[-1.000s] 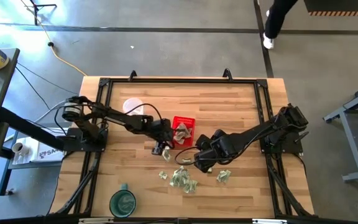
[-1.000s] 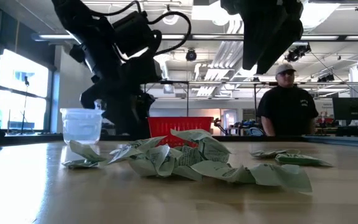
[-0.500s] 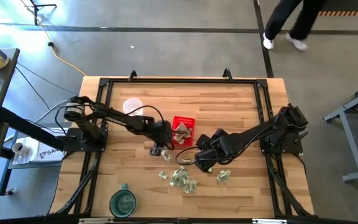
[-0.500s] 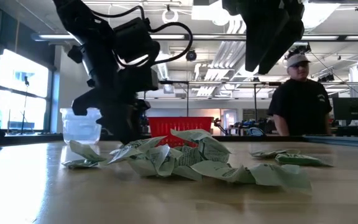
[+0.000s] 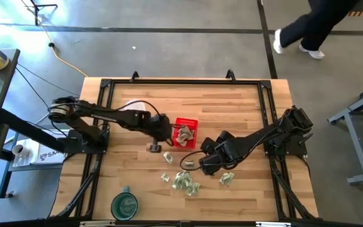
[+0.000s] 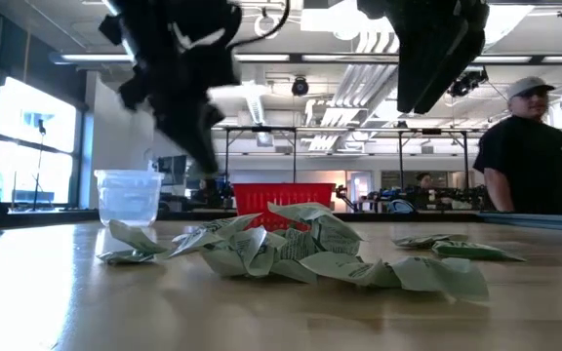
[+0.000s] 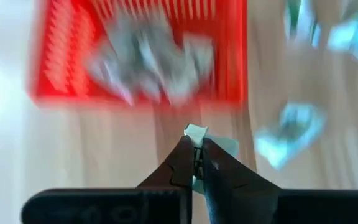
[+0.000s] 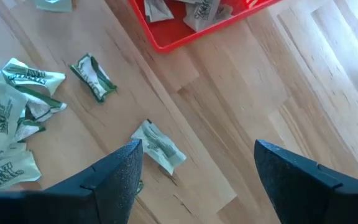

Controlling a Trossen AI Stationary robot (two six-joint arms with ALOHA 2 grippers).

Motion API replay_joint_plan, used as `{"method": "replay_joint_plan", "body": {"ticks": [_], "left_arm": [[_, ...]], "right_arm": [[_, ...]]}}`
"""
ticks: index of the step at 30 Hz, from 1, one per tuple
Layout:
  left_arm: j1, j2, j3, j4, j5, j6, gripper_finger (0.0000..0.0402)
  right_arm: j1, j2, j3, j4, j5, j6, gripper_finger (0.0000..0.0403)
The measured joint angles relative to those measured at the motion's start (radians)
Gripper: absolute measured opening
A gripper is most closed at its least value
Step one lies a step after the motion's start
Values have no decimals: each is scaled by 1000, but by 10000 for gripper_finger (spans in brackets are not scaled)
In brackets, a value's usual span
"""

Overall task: Pick and place Stevia / Truvia into bins
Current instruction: Put the stevia packet into the red basket

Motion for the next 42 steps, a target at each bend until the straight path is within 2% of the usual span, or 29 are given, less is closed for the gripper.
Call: {"method": "replay_joint_plan", "body": {"ticks": [4,8,11,15,19,22,25,27,30,34,38,42], "left_arm": [[14,4,96,98,13,44,40],[42,87,124,225,94,82,50],[55,146,134,280,108,76,106],[51,169,131,240,33,25,205],[26,88,133,81,38,-38,279],[1,14,134,-86,37,-127,304],[-34,-44,134,-222,-18,-200,304],[-61,-74,134,-302,-75,-248,293],[-99,-97,133,-392,-132,-322,270],[-143,-98,133,-411,-166,-412,240],[-181,-89,133,-408,-196,-474,217],[-212,-90,133,-411,-209,-526,200]], "right_arm": [[22,0,0,-34,1,47,298],[58,0,0,-70,0,113,298],[89,0,0,-78,0,164,298],[122,0,0,-77,-2,203,298],[137,0,-16,-57,-41,145,298],[138,0,-71,-6,-132,39,298],[153,2,-143,89,-251,-44,298],[190,2,-170,123,-286,-83,298],[248,2,-185,129,-292,-122,298],[292,1,-225,198,-287,-221,298],[291,1,-268,309,-288,-321,298],[255,1,-304,331,-291,-326,294]]}}
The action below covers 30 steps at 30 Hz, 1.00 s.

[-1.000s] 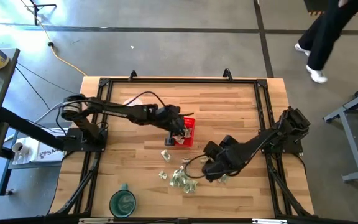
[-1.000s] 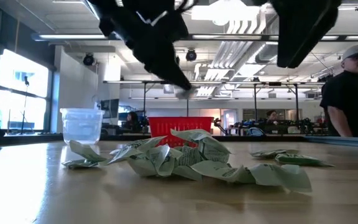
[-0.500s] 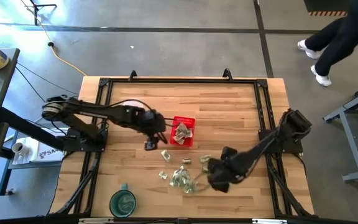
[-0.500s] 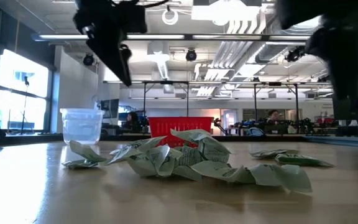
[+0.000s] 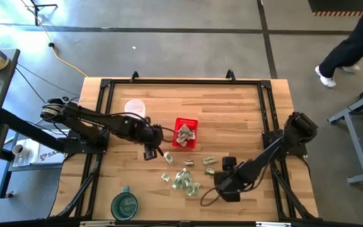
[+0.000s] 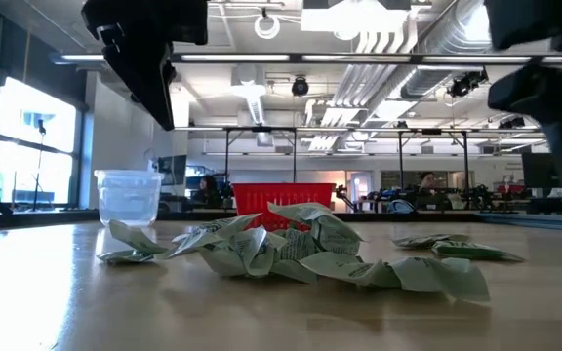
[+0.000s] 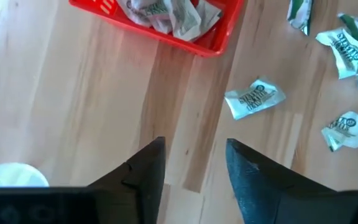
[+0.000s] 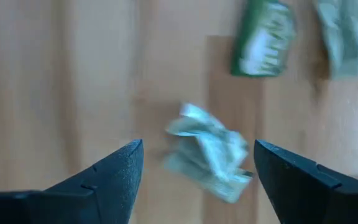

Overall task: Pick and place Stevia / Truvia into bins
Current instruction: Put the stevia packet into the red basket

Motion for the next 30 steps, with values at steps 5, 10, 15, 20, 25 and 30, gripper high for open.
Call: {"method": "replay_joint_plan", "body": {"ticks": [5,10,15,20,25,30], "left_arm": [[-21,0,0,-2,-4,-28,185],[-17,0,0,-10,-3,-51,176],[-17,0,0,-18,-3,-51,172],[-17,0,0,-18,-3,-51,172],[-17,0,0,-18,-3,-52,172],[-17,0,0,-18,-3,-56,172]], "right_arm": [[-46,0,-48,40,-18,-7,264],[-57,-1,-116,118,-64,-40,238],[-77,-1,-135,142,-50,-81,221],[-123,-1,-139,151,-53,-127,184],[-169,-1,-139,161,-53,-172,136],[-216,-1,-139,166,-84,-178,79]]}}
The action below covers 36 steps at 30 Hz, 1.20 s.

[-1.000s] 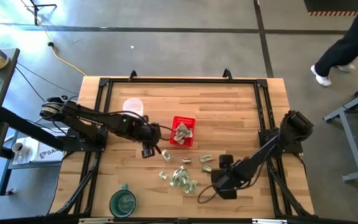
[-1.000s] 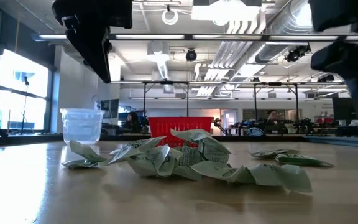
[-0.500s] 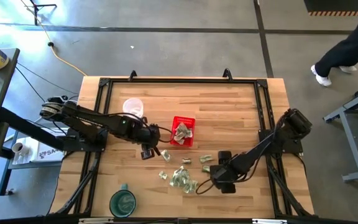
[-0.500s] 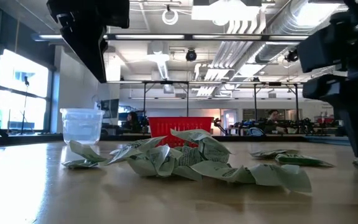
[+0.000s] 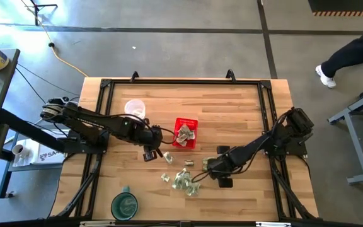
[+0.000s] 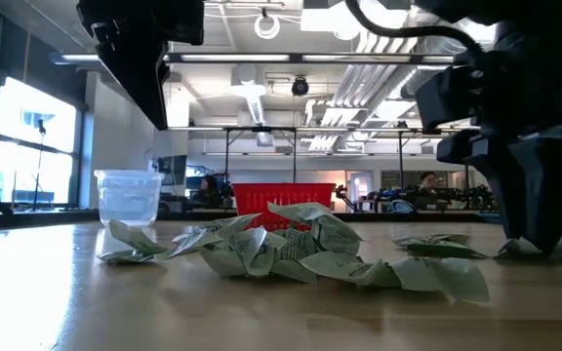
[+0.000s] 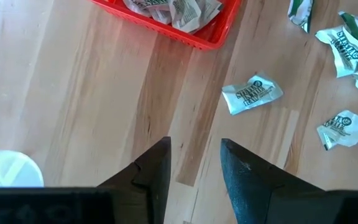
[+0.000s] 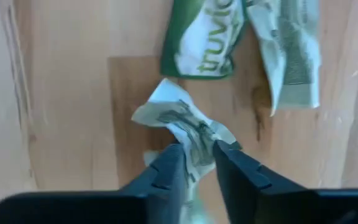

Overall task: Pick and place Stevia / Truvia into bins
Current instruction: Put the stevia packet into the red basket

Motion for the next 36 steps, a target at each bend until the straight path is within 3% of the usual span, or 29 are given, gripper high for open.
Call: {"method": "replay_joint_plan", "body": {"ticks": [5,12,17,21,23,26,30,36], "left_arm": [[0,0,0,0,0,0,172],[0,0,0,-2,0,1,172],[0,0,1,-6,0,3,172],[0,0,1,-9,1,7,172],[0,0,1,-10,1,7,172],[0,0,1,-12,1,6,172],[-13,-4,2,-57,0,-16,172],[-79,-7,2,-140,-49,-74,172]], "right_arm": [[-34,0,0,-2,-38,47,9],[-42,-9,75,-60,-30,159,3],[-63,-58,178,-95,114,246,2],[-148,-89,234,-52,268,255,4],[-215,-78,241,16,248,202,2],[-328,-25,229,143,119,141,4],[-417,41,240,188,45,77,47],[-444,39,288,114,7,67,178]]}}
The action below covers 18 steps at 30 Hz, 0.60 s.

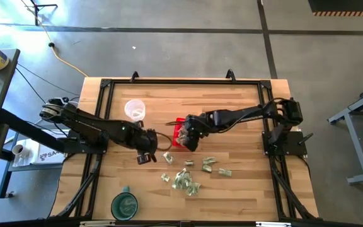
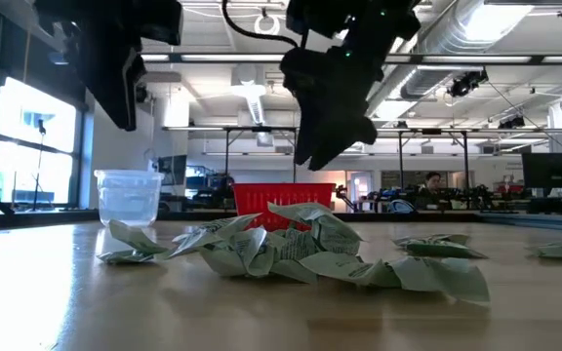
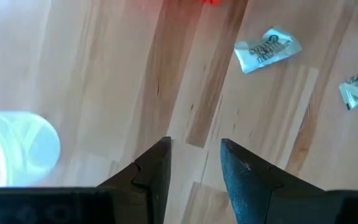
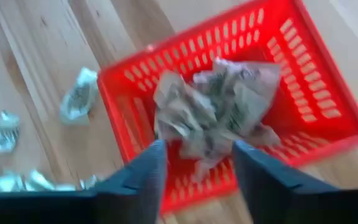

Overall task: Pick and place Stevia / Truvia into bins
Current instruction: Put the stevia packet into the red basket

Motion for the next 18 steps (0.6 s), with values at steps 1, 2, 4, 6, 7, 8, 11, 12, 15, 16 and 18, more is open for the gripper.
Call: {"method": "replay_joint_plan", "body": {"ticks": [1,2,4,6,7,8,11,12,15,16,18], "left_arm": [[-11,0,0,1,-7,-1,172],[-19,0,0,3,-8,-1,172],[-23,0,0,15,-8,1,172],[-20,0,0,29,-10,8,172],[-19,0,0,36,-10,24,172],[-18,0,-4,57,-13,45,172],[0,0,-48,165,4,132,172],[9,1,-63,203,29,157,172],[39,0,-104,309,110,225,172],[48,0,-119,341,134,247,172],[63,0,-153,418,182,310,172]], "right_arm": [[13,-7,9,-38,2,-23,200],[35,-17,19,-84,12,-56,221],[100,-35,31,-189,59,-108,252],[177,-49,29,-291,105,-113,271],[218,-54,24,-335,115,-94,277],[256,-56,21,-379,118,-63,281],[370,-56,-1,-433,104,50,286],[404,-56,-10,-429,100,86,286],[485,-56,-26,-417,117,214,287],[503,-56,-26,-421,134,256,287],[530,-56,-26,-427,169,318,287]]}}
